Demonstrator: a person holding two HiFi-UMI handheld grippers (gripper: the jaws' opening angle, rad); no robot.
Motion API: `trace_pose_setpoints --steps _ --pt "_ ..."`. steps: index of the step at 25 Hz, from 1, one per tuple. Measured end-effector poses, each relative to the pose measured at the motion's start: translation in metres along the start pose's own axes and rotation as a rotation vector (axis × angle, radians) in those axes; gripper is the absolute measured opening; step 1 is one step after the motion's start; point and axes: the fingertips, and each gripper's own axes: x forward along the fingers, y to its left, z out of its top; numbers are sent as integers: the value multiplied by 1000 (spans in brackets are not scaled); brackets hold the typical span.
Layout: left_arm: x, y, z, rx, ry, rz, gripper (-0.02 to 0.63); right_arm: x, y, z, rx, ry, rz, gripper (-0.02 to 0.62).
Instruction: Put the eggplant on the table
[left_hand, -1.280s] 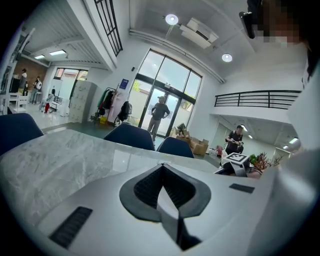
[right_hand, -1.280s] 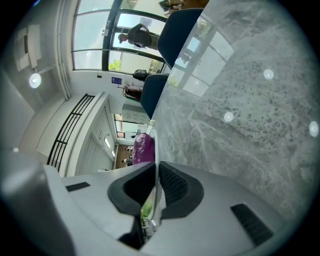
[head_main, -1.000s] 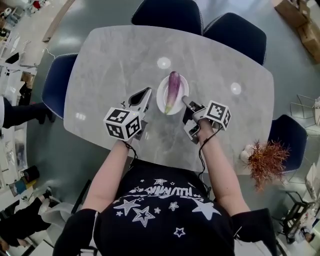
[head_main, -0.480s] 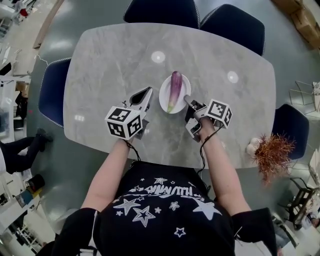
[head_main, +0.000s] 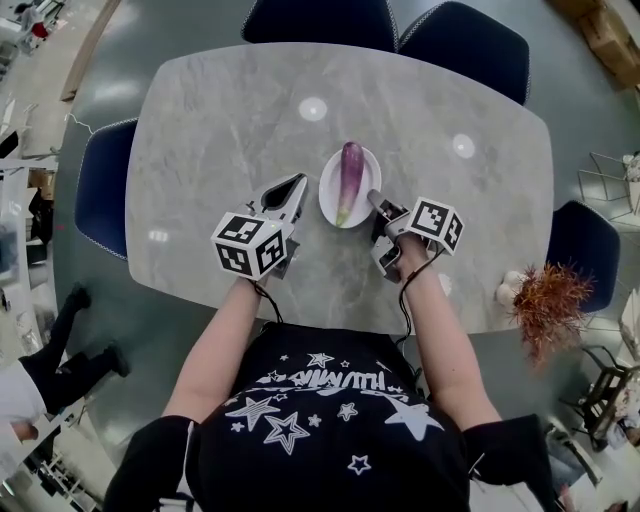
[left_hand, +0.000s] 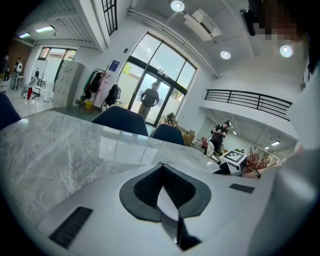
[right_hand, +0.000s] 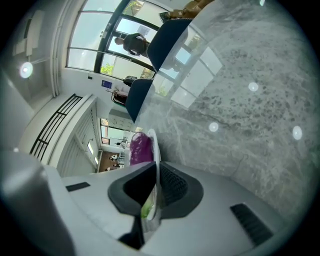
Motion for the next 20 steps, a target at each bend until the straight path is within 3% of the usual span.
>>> trace_pose_setpoints --steps 10,20 --pt "1 -1 2 3 -1 -13 8 0 -6 2 -80 -2 -86 27" --pt "-7 -3 4 -2 -15 -25 8 0 -7 -3 -107 11 -110 28"
